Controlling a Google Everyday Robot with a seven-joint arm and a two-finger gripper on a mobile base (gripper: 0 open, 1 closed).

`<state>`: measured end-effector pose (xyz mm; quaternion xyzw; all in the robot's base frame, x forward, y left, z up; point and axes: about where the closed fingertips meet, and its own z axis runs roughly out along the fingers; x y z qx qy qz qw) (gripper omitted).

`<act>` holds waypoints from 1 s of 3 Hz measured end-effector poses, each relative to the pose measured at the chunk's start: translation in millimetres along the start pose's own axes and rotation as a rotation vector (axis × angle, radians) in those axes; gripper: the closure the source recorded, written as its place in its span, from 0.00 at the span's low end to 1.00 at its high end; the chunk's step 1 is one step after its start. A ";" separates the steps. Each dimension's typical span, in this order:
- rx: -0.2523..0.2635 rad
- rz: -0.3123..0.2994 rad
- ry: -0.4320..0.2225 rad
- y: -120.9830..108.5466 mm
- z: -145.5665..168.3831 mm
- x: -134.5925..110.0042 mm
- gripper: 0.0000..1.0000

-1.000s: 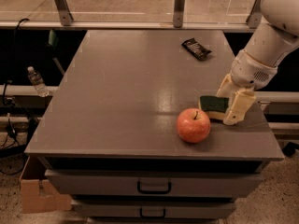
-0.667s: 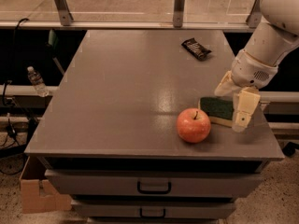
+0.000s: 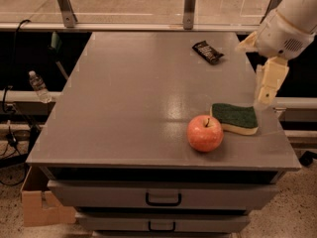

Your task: Move sponge near apple

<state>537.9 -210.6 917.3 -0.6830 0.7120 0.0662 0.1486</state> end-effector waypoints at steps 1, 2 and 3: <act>0.155 -0.061 -0.094 -27.1 -65.4 -38.1 0.00; 0.314 -0.093 -0.189 -48.1 -122.2 -62.1 0.00; 0.352 -0.101 -0.205 -52.6 -136.3 -67.5 0.00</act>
Offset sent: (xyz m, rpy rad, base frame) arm 0.0459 0.0145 0.2258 0.2680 -0.5323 -0.0036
